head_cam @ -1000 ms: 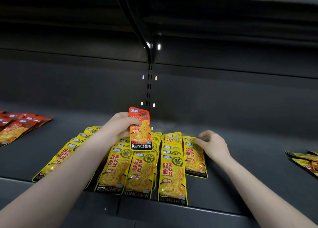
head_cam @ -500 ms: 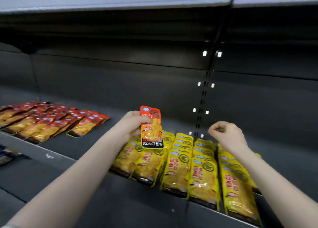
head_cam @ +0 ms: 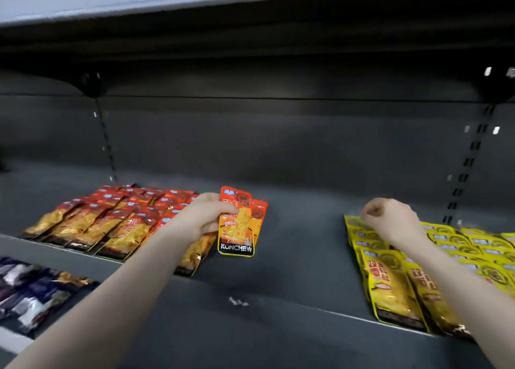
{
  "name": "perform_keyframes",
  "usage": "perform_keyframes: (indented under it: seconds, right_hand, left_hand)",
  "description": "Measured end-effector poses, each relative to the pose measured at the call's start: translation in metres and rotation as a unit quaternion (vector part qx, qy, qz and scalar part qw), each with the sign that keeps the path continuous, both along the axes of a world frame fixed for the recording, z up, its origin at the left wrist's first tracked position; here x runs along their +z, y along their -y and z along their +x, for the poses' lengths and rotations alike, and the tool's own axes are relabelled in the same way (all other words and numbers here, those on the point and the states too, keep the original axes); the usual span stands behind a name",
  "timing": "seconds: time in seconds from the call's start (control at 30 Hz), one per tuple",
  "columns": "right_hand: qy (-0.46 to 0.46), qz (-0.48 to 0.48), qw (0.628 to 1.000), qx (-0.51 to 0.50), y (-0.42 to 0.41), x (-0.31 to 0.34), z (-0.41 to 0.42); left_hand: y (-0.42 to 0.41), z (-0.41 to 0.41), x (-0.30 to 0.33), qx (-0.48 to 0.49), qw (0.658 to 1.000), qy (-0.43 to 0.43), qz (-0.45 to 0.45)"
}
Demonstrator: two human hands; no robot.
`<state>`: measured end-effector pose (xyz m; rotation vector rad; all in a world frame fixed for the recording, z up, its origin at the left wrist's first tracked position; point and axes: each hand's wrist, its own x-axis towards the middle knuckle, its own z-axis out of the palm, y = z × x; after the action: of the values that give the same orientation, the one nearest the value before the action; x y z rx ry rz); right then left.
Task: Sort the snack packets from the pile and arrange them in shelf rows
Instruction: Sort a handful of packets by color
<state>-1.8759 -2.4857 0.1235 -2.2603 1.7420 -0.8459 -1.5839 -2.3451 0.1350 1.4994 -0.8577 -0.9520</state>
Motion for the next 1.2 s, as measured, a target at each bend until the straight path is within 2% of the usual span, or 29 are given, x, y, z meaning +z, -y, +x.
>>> perform_keyframes:
  seconds: [0.17,0.47,0.63,0.77,1.2]
  right_hand:
    - [-0.015,0.007,1.000,-0.016,-0.012,-0.004,0.039]
    - [-0.031,0.022,0.999,-0.019,-0.018,-0.009,0.063]
    - [-0.041,0.023,0.998,-0.029,-0.017,-0.009,0.071]
    - [-0.052,0.030,0.998,-0.032,-0.015,-0.011,0.078]
    - [-0.062,0.040,0.997,-0.036,-0.009,-0.014,0.087]
  left_hand:
    - [0.012,0.027,-0.012,-0.041,0.998,0.048,0.028]
    - [0.029,0.026,-0.021,-0.121,0.954,0.275,0.010]
    - [0.031,0.032,-0.025,-0.123,0.907,0.402,0.023]
    - [0.033,0.034,-0.026,-0.117,0.831,0.541,0.056]
    - [0.033,0.038,-0.030,-0.123,0.741,0.657,0.061]
